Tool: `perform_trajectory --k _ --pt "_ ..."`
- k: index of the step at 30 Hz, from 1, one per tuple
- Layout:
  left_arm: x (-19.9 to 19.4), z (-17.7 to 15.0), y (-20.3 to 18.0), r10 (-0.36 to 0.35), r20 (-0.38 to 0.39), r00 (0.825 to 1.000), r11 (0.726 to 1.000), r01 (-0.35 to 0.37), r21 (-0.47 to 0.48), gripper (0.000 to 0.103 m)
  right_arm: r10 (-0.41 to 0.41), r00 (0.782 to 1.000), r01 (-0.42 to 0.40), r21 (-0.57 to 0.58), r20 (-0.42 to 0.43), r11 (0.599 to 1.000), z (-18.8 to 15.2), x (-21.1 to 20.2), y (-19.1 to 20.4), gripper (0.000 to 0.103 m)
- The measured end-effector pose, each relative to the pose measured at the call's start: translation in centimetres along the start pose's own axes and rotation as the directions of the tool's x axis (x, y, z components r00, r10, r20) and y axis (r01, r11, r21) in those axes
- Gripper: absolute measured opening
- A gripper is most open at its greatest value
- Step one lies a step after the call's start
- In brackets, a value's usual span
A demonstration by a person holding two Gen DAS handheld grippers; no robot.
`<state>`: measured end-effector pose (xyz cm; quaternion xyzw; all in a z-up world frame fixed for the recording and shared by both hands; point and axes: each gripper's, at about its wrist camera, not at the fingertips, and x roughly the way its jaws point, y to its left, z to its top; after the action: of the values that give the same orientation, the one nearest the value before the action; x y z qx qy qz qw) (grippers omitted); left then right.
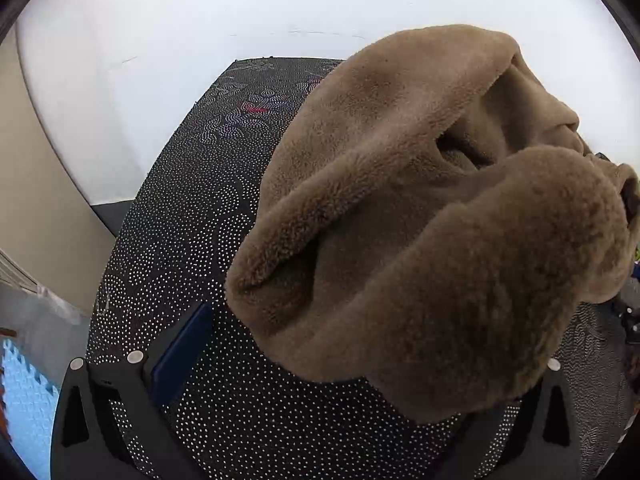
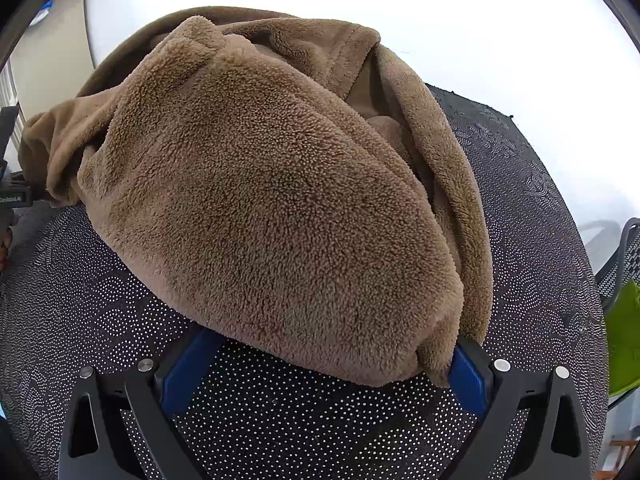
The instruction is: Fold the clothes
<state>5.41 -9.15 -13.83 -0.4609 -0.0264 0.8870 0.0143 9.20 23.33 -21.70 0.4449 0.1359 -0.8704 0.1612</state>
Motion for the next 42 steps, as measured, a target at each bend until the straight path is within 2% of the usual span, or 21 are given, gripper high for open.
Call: perform_trajectory --k 4,9,11,12,13,15,16,17,19,21,24,26,28,29,30,31,32,33,38,42 --pt "-0.1 0.0 -0.2 0.014 -0.005 1.0 1.0 -0.014 0.014 0.103 -0.003 1.0 0.003 -0.003 0.004 1.0 0.3 -0.4 0.2 0.102" --pt "0.0 -0.1 -0.2 0.017 0.001 1.0 1.0 -0.017 0.012 0.103 -0.069 0.996 0.072 -0.035 0.061 0.997 0.9 -0.6 0.5 0.102" --pt "-0.9 -0.2 -0.2 0.027 0.04 0.999 1.0 -0.027 0.0 0.102 -0.095 0.992 0.1 -0.047 0.085 0.994 1.2 -0.7 0.6 0.097" --pt "-1.6 -0.3 -0.2 0.03 0.066 0.997 1.0 -0.03 -0.007 0.095 -0.108 0.989 0.114 -0.052 0.097 0.992 1.3 -0.7 0.7 0.08" --pt "-2.3 -0.4 0.0 0.019 0.099 0.995 1.0 -0.018 -0.013 0.088 -0.121 0.987 0.128 -0.058 0.109 0.99 1.4 -0.7 0.8 0.058" --pt "-3.4 -0.8 0.1 -0.006 0.139 0.99 1.0 0.01 -0.021 0.051 -0.136 0.978 0.144 -0.036 0.157 0.989 1.4 -1.6 0.6 0.043" --pt "-3.8 -1.0 0.2 -0.031 0.157 0.987 0.999 0.037 -0.037 0.044 -0.142 0.972 0.147 -0.016 0.187 0.989 1.4 -2.3 0.4 0.038" --pt "-4.3 -1.2 0.0 -0.049 0.172 0.984 0.997 0.058 -0.05 0.036 -0.148 0.965 0.15 0.004 0.218 0.989 1.3 -2.9 0.2 0.038" --pt "-5.4 -1.7 -0.3 -0.081 0.212 0.974 0.993 0.097 -0.069 0.033 -0.161 0.947 0.154 0.045 0.278 0.987 1.1 -4.3 -0.2 0.038" --pt "-6.2 -1.3 -0.6 -0.087 0.251 0.964 0.993 0.105 -0.061 0.029 -0.178 0.925 0.159 0.084 0.337 0.984 1.0 -5.7 -0.5 0.037" --pt "-10.2 -1.6 -1.2 -0.087 0.352 0.932 0.994 0.107 -0.039 0.029 -0.232 0.874 0.196 0.127 0.427 0.972 1.3 -8.1 -0.7 0.037" --pt "-12.7 -1.3 -1.1 -0.077 0.413 0.907 0.994 0.1 -0.035 0.029 -0.267 0.843 0.223 0.147 0.467 0.964 1.5 -10.1 -0.9 0.031" --pt "-14.1 -1.0 -0.9 -0.077 0.433 0.898 0.995 0.096 -0.021 0.029 -0.295 0.814 0.244 0.167 0.499 0.955 1.7 -11.9 -1.1 0.032" --pt "-14.7 -1.0 -0.9 -0.081 0.435 0.897 0.995 0.096 -0.011 0.029 -0.291 0.816 0.234 0.175 0.499 0.956 1.7 -12.3 -1.6 0.032" --pt "-15.2 -1.1 -0.9 -0.086 0.437 0.895 0.995 0.095 -0.001 0.029 -0.287 0.817 0.222 0.187 0.5 0.957 1.5 -12.4 -2.0 0.043" --pt "-15.3 -1.2 -0.9 -0.083 0.433 0.897 0.996 0.09 0.005 0.029 -0.278 0.82 0.207 0.194 0.5 0.959 1.4 -12.4 -2.5 0.082" --pt "-15.4 -1.3 -1.0 -0.081 0.429 0.9 0.996 0.085 0.01 0.029 -0.254 0.827 0.182 0.188 0.501 0.965 1.5 -11.8 -2.8 0.099" --pt "-15.2 -1.5 -0.8 -0.079 0.42 0.904 0.997 0.083 0.008 0.029 -0.225 0.834 0.152 0.183 0.504 0.971 1.3 -11.5 -2.9 0.103" --pt "-13.5 -1.7 -0.2 -0.069 0.382 0.922 0.998 0.066 0.021 0.029 -0.078 0.881 0.018 0.131 0.467 0.991 0.0 -9.8 -1.9 0.103" --pt "-12.5 -1.9 -0.3 -0.057 0.359 0.932 0.996 0.027 0.089 0.029 0.012 0.897 -0.022 0.018 0.441 1.0 2.0 -6.9 -3.0 0.103"
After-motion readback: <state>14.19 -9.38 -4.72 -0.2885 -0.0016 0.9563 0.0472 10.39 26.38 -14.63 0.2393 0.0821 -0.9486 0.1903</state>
